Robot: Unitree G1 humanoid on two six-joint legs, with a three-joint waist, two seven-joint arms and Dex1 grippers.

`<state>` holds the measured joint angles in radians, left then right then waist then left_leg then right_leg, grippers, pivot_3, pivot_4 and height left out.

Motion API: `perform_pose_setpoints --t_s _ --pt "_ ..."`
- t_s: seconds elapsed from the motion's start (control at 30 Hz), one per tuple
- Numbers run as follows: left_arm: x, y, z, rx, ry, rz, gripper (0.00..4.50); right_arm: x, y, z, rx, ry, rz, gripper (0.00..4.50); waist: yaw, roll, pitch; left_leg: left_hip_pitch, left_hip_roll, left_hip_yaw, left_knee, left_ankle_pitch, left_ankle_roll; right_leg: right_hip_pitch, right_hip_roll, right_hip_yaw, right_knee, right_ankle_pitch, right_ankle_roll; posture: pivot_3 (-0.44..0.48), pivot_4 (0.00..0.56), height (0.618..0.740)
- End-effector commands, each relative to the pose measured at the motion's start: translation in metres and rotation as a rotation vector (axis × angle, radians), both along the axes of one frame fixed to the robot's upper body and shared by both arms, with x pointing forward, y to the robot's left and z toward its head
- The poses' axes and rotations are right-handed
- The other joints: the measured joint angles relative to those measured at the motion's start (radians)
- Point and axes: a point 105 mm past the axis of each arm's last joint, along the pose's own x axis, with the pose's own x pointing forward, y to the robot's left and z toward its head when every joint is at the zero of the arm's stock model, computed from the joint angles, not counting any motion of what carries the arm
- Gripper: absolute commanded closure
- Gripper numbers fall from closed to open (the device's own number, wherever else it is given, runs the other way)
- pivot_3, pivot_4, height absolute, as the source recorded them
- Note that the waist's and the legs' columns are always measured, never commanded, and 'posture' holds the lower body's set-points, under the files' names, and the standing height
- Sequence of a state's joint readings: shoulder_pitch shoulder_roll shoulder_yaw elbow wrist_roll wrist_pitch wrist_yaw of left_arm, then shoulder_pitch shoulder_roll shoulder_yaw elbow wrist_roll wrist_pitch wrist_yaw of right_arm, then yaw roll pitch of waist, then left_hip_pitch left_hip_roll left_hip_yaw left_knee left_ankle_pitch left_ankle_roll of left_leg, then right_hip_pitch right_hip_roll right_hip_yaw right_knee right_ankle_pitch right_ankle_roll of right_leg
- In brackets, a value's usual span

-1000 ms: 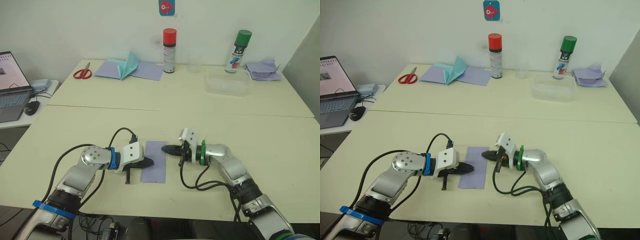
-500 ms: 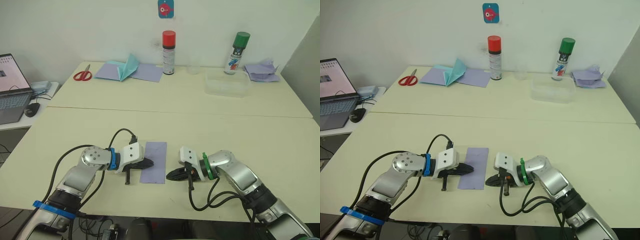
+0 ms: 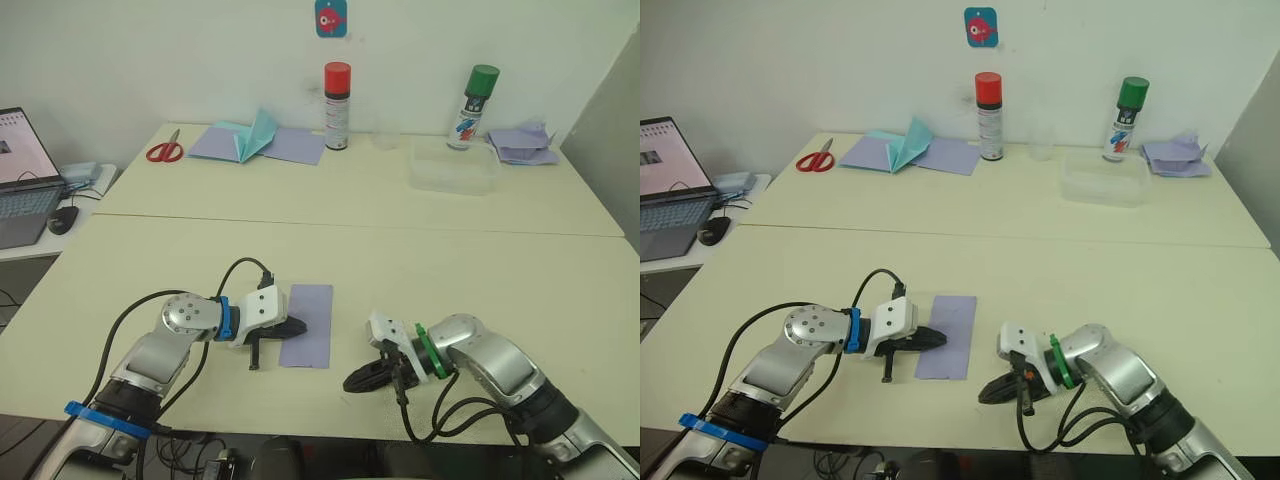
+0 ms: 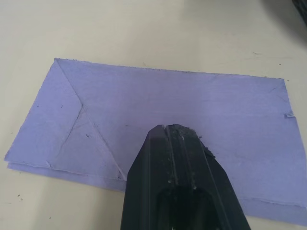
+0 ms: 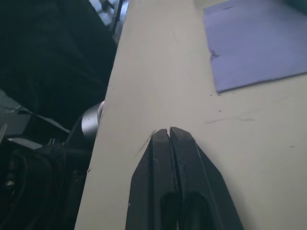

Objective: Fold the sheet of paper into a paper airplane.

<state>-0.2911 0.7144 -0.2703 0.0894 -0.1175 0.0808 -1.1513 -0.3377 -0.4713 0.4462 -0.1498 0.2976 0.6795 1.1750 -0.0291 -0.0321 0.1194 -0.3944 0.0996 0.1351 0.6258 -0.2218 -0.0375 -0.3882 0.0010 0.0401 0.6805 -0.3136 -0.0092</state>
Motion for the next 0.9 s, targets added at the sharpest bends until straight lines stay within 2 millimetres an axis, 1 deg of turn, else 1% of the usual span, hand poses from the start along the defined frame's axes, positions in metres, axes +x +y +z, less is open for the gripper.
perform_pose_setpoints --t_s 0.03,0.1,0.2,0.3,0.33,0.4,0.47,0.53,0.67,0.73,0.8,0.9 --pt "-0.005 0.02 -0.036 0.104 0.119 0.076 4.5 0.034 0.011 0.032 0.11 -0.147 -0.132 4.48 0.0 0.0 0.0 0.0 0.0 0.0 0.0 0.0 0.0 0.0 0.0 0.0 0.0 0.0 0.0 0.0 0.15 0.74" --pt "-0.004 0.019 -0.036 0.102 0.117 0.077 4.5 0.042 0.018 0.031 0.118 -0.177 -0.175 4.48 0.0 0.0 0.0 0.0 0.0 0.0 0.0 0.0 0.0 0.0 0.0 0.0 0.0 -0.001 0.002 0.0 0.15 0.74" --pt "-0.002 0.019 -0.035 0.1 0.115 0.077 4.5 0.046 0.026 0.02 0.087 -0.195 -0.192 4.48 0.003 0.0 0.0 0.0 -0.001 -0.001 0.0 0.0 0.0 -0.001 0.0 -0.001 0.0 -0.001 0.003 0.0 0.15 0.74" --pt "-0.001 0.019 -0.035 0.1 0.113 0.075 4.5 0.038 0.031 -0.002 0.001 -0.186 -0.133 4.48 0.003 0.0 0.0 -0.001 -0.001 0.0 0.0 0.0 0.0 0.0 -0.001 0.0 -0.001 0.001 -0.001 0.0 0.15 0.74" --pt "0.0 0.019 -0.035 0.1 0.112 0.073 4.5 0.034 0.03 -0.012 -0.042 -0.182 -0.104 4.48 0.003 0.0 0.0 -0.002 -0.001 0.0 0.0 0.0 0.0 0.0 -0.001 -0.001 0.0 0.001 -0.001 0.0 0.15 0.74" --pt "0.0 0.019 -0.035 0.1 0.111 0.072 4.5 0.027 0.026 -0.025 -0.103 -0.166 -0.041 4.48 0.002 0.001 0.0 -0.001 -0.001 0.0 0.0 0.0 0.0 0.0 -0.001 0.0 0.0 0.0 0.0 0.0 0.15 0.74" --pt "-0.001 0.019 -0.035 0.1 0.111 0.072 4.5 0.017 0.024 -0.03 -0.123 -0.122 0.013 4.48 0.002 0.0 -0.001 0.001 -0.001 0.0 0.0 0.0 0.0 -0.001 -0.001 -0.001 0.0 -0.002 0.003 0.0 0.15 0.74" --pt "-0.001 0.02 -0.035 0.101 0.112 0.073 4.5 0.008 0.022 -0.032 -0.138 -0.08 0.066 4.48 0.002 0.0 -0.001 0.003 -0.001 -0.001 0.0 0.0 0.0 0.0 -0.001 -0.001 0.0 -0.002 0.003 0.0 0.15 0.74" --pt "-0.002 0.021 -0.037 0.101 0.115 0.08 4.5 -0.007 0.019 -0.026 -0.115 0.024 0.135 4.48 0.002 0.0 -0.001 0.003 -0.001 -0.001 0.0 0.0 0.0 0.0 -0.001 -0.001 0.0 -0.002 0.002 0.0 0.15 0.74" --pt "-0.002 0.02 -0.037 0.099 0.115 0.082 4.5 -0.009 0.018 -0.02 -0.094 0.034 0.145 4.48 0.002 0.0 -0.001 0.003 -0.001 -0.001 0.0 0.0 0.0 0.0 -0.001 -0.001 0.0 -0.002 0.002 0.0 0.15 0.74" --pt "-0.002 0.019 -0.038 0.093 0.114 0.086 4.5 -0.003 0.019 -0.011 -0.05 0.011 0.114 4.48 0.002 0.0 -0.001 0.003 -0.001 -0.001 0.0 0.0 0.0 0.0 -0.001 -0.001 0.0 0.0 -0.002 0.0 0.15 0.74" --pt "-0.001 0.019 -0.036 0.071 0.115 0.103 4.5 0.022 0.024 0.017 0.074 -0.054 -0.014 4.48 0.002 0.0 -0.001 0.003 -0.001 -0.001 0.0 0.0 0.0 -0.001 -0.001 -0.001 0.0 0.0 -0.002 0.0 0.15 0.74"
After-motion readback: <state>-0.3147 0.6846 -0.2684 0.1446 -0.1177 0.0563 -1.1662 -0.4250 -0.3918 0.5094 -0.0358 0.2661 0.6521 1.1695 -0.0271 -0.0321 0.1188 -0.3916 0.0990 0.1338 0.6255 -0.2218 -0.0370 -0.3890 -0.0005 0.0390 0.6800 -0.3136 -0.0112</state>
